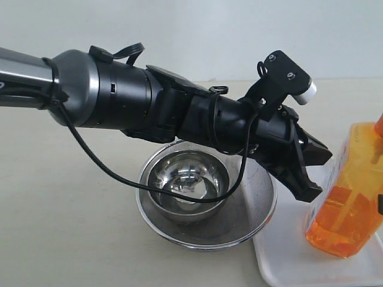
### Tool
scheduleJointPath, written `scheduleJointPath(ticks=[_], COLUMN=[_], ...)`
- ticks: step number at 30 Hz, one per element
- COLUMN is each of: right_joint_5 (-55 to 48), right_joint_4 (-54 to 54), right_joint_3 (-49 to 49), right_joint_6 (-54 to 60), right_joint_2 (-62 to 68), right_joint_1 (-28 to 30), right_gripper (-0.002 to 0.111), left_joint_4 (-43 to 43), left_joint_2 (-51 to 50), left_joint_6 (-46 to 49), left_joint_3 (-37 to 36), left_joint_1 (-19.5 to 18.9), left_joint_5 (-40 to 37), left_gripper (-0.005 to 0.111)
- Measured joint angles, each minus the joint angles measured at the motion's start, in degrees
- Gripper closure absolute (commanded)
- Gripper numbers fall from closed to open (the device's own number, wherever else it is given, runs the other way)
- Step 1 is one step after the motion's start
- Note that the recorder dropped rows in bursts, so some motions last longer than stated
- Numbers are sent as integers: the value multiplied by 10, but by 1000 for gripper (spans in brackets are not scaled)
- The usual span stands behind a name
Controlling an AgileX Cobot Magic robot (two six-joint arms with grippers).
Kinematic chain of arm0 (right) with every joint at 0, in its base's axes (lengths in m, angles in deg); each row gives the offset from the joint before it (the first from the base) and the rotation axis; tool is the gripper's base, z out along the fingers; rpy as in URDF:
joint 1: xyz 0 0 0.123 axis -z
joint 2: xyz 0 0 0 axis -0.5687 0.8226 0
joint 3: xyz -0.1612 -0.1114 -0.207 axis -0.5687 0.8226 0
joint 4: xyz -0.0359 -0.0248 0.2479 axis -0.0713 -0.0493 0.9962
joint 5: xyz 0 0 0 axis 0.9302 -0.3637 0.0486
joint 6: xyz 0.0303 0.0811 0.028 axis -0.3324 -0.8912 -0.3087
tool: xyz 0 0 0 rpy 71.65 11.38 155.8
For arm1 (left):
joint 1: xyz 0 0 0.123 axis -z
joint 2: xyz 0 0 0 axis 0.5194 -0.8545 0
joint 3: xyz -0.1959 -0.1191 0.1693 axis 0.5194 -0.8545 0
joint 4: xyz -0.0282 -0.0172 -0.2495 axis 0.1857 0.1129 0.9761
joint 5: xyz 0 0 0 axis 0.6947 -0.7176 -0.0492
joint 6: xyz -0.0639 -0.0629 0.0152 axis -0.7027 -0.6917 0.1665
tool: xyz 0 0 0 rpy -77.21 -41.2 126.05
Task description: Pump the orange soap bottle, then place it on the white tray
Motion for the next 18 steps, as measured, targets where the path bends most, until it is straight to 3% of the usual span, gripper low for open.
scheduleJointPath(ticks=[8, 18], right_joint_5=[-109, -67], right_joint_4=[59, 77], right_joint_3=[1, 44], right_joint_6=[31, -35], right_joint_2=[-165, -293], right_joint_1=[0, 0], right_gripper=[108, 108], left_joint_4=[0, -2], left_joint_2=[0, 0], left_joint_6=[0, 0], left_joint_3=[0, 0], left_joint_1=[0, -7], left_joint_5=[1, 1], left_gripper=[102, 102])
